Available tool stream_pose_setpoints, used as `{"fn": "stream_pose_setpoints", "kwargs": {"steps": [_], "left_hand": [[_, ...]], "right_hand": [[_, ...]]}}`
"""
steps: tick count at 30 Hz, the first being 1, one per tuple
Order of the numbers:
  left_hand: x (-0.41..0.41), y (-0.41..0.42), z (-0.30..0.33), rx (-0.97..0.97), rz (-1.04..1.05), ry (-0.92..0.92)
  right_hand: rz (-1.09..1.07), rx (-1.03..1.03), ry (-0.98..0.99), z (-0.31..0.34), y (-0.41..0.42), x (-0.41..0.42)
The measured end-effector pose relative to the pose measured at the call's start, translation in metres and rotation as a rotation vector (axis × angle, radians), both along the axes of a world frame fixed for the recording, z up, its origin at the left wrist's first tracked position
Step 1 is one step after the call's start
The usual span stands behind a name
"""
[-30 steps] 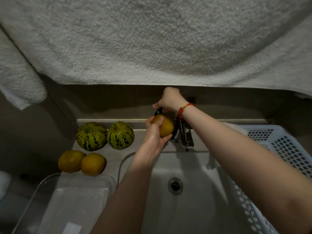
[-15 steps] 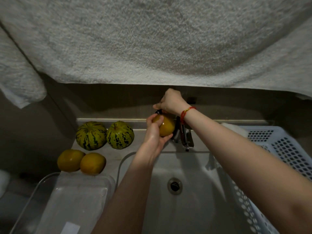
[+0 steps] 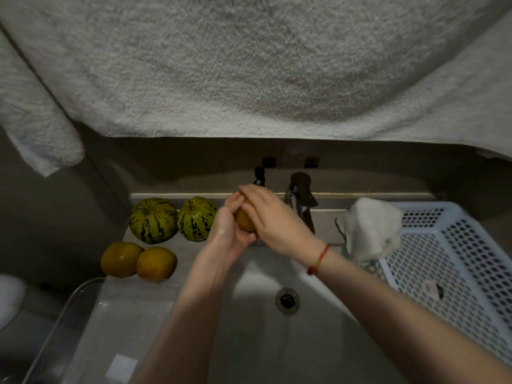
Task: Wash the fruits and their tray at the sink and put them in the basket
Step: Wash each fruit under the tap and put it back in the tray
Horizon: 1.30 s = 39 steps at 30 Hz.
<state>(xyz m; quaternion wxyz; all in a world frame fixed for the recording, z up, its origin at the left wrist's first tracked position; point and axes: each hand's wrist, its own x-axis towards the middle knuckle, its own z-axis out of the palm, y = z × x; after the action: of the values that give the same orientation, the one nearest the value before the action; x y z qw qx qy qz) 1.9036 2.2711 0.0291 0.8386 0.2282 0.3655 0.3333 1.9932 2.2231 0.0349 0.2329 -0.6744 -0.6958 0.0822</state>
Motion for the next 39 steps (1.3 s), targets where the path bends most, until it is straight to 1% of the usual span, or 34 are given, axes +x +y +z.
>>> {"fn": "stream_pose_setpoints", "kwargs": {"steps": [3, 5, 6, 8, 10, 11, 12, 13, 15, 16, 17, 18, 20, 21, 22, 23, 24, 25, 27, 28, 29, 30, 31, 32, 33, 34, 36, 37, 38, 39], "left_hand": [[-0.011, -0.003, -0.006, -0.037, 0.003, 0.021], [-0.016, -0.01, -0.011, -0.068, -0.023, 0.049], [-0.016, -0.017, -0.01, -0.074, -0.048, 0.073], [-0.013, -0.031, -0.011, -0.105, -0.08, 0.095], [-0.009, -0.045, -0.011, -0.144, -0.075, 0.086], [-0.007, -0.05, -0.012, -0.135, -0.078, 0.088], [-0.007, -0.055, -0.017, -0.115, -0.091, 0.09], [-0.006, -0.056, -0.023, -0.105, -0.095, 0.095], [-0.007, -0.061, -0.031, -0.097, -0.106, 0.099], [-0.007, -0.064, -0.031, -0.063, -0.129, 0.094], [-0.006, -0.067, -0.031, -0.005, -0.153, 0.112], [-0.003, -0.071, -0.031, 0.051, -0.156, 0.116], [0.007, -0.076, -0.036, 0.205, -0.059, 0.162], [0.012, -0.078, -0.038, 0.273, -0.008, 0.205], [0.016, -0.079, -0.037, 0.303, 0.047, 0.239], [0.018, -0.079, -0.035, 0.296, 0.091, 0.263], [0.018, -0.076, -0.034, 0.261, 0.104, 0.279], [0.016, -0.073, -0.031, 0.178, 0.08, 0.274], [0.009, -0.066, -0.024, -0.12, -0.08, 0.17], [0.003, -0.065, -0.02, -0.236, -0.16, 0.142], [0.0, -0.065, -0.019, -0.279, -0.218, 0.156], [-0.002, -0.069, -0.018, -0.28, -0.248, 0.167], [-0.001, -0.073, -0.017, -0.261, -0.251, 0.161], [0.002, -0.079, -0.017, -0.23, -0.21, 0.14], [0.007, -0.084, -0.02, -0.157, -0.136, 0.14], [0.012, -0.09, -0.025, -0.032, -0.047, 0.166], [0.018, -0.097, -0.032, 0.275, 0.063, 0.331], [0.019, -0.098, -0.036, 0.348, 0.09, 0.369], [0.019, -0.097, -0.036, 0.34, 0.113, 0.366], [0.017, -0.094, -0.035, 0.244, 0.123, 0.32]], "right_hand": [[0.046, 0.049, -0.092, -0.013, -0.027, -0.019], [0.051, 0.062, -0.047, -0.015, -0.033, -0.022], [0.023, 0.066, 0.017, -0.015, -0.032, -0.022], [-0.109, 0.061, 0.199, -0.016, -0.028, -0.021], [-0.309, 0.084, 0.366, -0.023, -0.031, -0.029], [-0.394, 0.114, 0.385, -0.029, -0.036, -0.035], [-0.439, 0.155, 0.352, -0.036, -0.043, -0.042], [-0.425, 0.2, 0.306, -0.042, -0.051, -0.047], [-0.274, 0.269, 0.217, -0.053, -0.062, -0.045], [-0.225, 0.275, 0.23, -0.055, -0.064, -0.039], [-0.227, 0.247, 0.305, -0.055, -0.064, -0.032], [-0.277, 0.205, 0.435, -0.053, -0.063, -0.027], [-0.427, 0.148, 0.793, -0.048, -0.056, -0.024], [-0.509, 0.163, 0.914, -0.048, -0.054, -0.026], [-0.581, 0.191, 0.949, -0.047, -0.052, -0.028], [-0.63, 0.212, 0.934, -0.048, -0.054, -0.032], [-0.638, 0.231, 0.91, -0.049, -0.058, -0.034], [-0.604, 0.258, 0.878, -0.051, -0.065, -0.036], [-0.473, 0.313, 0.775, -0.056, -0.078, -0.037], [-0.397, 0.328, 0.709, -0.057, -0.083, -0.036], [-0.339, 0.337, 0.642, -0.058, -0.086, -0.033], [-0.308, 0.354, 0.605, -0.058, -0.086, -0.03], [-0.321, 0.366, 0.607, -0.057, -0.084, -0.027], [-0.372, 0.358, 0.65, -0.055, -0.082, -0.026], [-0.434, 0.327, 0.711, -0.052, -0.08, -0.026], [-0.5, 0.289, 0.761, -0.051, -0.077, -0.027], [-0.6, 0.223, 0.812, -0.053, -0.074, -0.027], [-0.614, 0.197, 0.844, -0.053, -0.073, -0.027], [-0.597, 0.182, 0.877, -0.052, -0.075, -0.027], [-0.544, 0.181, 0.91, -0.052, -0.077, -0.026]]}}
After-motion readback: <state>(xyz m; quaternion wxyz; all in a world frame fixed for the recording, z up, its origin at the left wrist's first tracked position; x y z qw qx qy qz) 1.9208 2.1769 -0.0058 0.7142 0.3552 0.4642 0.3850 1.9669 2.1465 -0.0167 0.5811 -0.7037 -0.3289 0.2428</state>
